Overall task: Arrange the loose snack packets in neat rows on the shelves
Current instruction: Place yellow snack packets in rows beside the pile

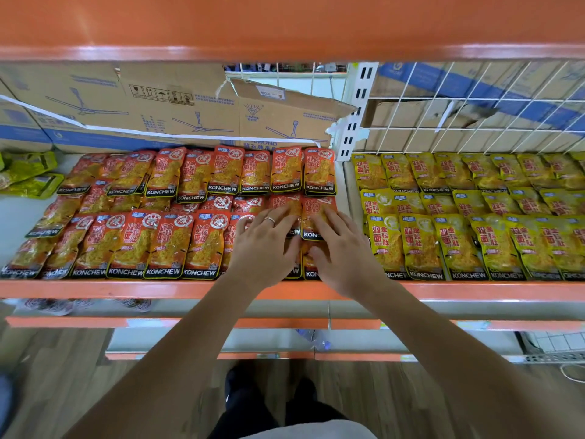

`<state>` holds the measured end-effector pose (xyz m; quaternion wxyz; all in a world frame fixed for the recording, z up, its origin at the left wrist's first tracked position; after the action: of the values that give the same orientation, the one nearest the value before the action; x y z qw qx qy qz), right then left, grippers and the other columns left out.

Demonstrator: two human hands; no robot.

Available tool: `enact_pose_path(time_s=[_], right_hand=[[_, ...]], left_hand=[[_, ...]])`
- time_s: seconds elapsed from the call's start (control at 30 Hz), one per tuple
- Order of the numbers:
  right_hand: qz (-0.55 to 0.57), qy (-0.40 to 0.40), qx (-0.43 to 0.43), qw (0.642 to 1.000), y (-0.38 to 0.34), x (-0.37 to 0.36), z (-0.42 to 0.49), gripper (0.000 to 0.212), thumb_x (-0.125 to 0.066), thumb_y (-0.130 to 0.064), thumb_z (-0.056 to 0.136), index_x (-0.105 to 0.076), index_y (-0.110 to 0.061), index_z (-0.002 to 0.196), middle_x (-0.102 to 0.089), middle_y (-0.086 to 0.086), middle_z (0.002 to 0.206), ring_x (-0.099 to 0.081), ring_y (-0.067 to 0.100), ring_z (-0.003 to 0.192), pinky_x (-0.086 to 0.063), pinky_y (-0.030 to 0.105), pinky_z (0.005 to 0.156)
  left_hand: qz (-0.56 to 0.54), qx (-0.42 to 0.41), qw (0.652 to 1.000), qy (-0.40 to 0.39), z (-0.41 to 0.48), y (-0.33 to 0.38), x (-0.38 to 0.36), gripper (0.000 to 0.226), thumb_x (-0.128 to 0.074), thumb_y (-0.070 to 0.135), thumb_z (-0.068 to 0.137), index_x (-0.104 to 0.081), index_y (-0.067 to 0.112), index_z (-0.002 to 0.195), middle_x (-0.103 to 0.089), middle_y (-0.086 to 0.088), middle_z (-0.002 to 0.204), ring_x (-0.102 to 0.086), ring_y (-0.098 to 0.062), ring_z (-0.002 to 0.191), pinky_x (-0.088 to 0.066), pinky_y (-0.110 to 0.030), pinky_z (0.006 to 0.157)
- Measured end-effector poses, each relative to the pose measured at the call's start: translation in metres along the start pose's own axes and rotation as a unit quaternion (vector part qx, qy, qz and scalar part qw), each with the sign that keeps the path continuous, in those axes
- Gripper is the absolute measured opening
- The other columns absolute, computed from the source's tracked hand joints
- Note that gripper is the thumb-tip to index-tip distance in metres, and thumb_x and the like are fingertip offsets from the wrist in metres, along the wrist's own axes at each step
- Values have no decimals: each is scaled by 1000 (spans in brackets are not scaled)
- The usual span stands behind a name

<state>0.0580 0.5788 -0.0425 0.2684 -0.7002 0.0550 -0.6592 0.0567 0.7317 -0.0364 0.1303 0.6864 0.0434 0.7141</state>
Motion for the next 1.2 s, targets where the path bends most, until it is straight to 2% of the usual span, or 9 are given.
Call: enact_pose_path(time_s=[0.17, 0.27, 0.43, 0.6, 0.77, 0.87, 0.97, 1.07, 1.2], right_hand=[[-17, -2, 9, 1000, -7, 16, -6, 61, -51, -35, 98, -30, -23, 154, -17, 4, 165, -10, 26, 152, -22, 52, 116], [-21, 21, 23, 999, -19, 33, -9, 60, -51, -35, 97, -34, -22, 153, -21, 6, 163, -15, 28, 151, -25, 54, 114], [-44, 43, 48, 997, -57, 61, -16, 60, -48, -40, 99, -31, -23, 154, -19, 4, 164, -13, 26, 151, -20, 54, 116], [-76, 45, 102, 991, -125, 78, -23, 65, -35, -51, 94, -27, -28, 155, -16, -2, 165, -12, 23, 151, -14, 53, 118], [-73, 32, 166, 983, -202, 68, -43, 61, -48, -45, 98, -33, -25, 153, -23, 0, 163, -19, 25, 149, -23, 56, 114], [-77, 1, 202, 976, -248, 57, -56, 62, -47, -46, 95, -36, -24, 151, -27, 1, 162, -24, 25, 147, -28, 56, 112], [-96, -23, 235, 967, -291, 46, -69, 67, -41, -52, 91, -33, -26, 153, -26, -1, 162, -23, 23, 148, -25, 52, 116], [-87, -37, 263, 960, -332, 38, -79, 68, -42, -52, 91, -30, -31, 154, -22, -6, 163, -23, 21, 149, -25, 51, 117], [-77, -41, 308, 947, -378, 30, -86, 66, -53, -42, 95, -27, -31, 155, -22, -8, 163, -23, 18, 149, -24, 51, 118]], left_hand=[[-19, 3, 1000, 15, -9, -6, 12, 49, -37, 42, 99, -45, 30, 146, -34, 11, 159, -31, -13, 145, -23, -53, 116], [-25, 3, 999, 40, -18, -8, 27, 57, -32, 42, 94, -42, 30, 149, -32, 11, 160, -29, -11, 146, -21, -51, 116], [-16, -4, 994, 110, -43, -22, 60, 53, -37, 42, 94, -54, 23, 140, -44, 4, 155, -43, -21, 140, -31, -55, 109], [4, 17, 988, 151, -83, -53, 103, 49, -38, 43, 94, -55, 26, 137, -46, 4, 153, -48, -23, 137, -34, -51, 105], [4, 76, 980, 184, -150, -102, 141, 55, -39, 46, 91, -52, 27, 140, -45, 4, 154, -50, -28, 133, -35, -54, 105], [16, 105, 973, 207, -194, -135, 161, 57, -38, 48, 91, -52, 27, 142, -46, 3, 153, -52, -29, 131, -38, -50, 102], [21, 131, 963, 234, -237, -165, 182, 59, -40, 47, 90, -52, 23, 143, -49, 0, 151, -55, -27, 130, -43, -50, 99], [27, 178, 955, 235, -276, -186, 204, 68, -32, 51, 88, -45, 23, 148, -45, 0, 154, -48, -28, 135, -38, -50, 103], [34, 209, 946, 245, -315, -208, 227, 72, -26, 55, 87, -37, 25, 152, -37, 1, 159, -42, -26, 139, -33, -49, 106]])
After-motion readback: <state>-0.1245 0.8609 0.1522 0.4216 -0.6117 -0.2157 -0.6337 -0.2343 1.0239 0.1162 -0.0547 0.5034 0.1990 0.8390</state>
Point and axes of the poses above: each hand's wrist, its own z-axis towards the middle knuckle, its own x-axis out of the back of the hand, y = z × x, the point moved 5 cm from there along z, towards the middle knuckle
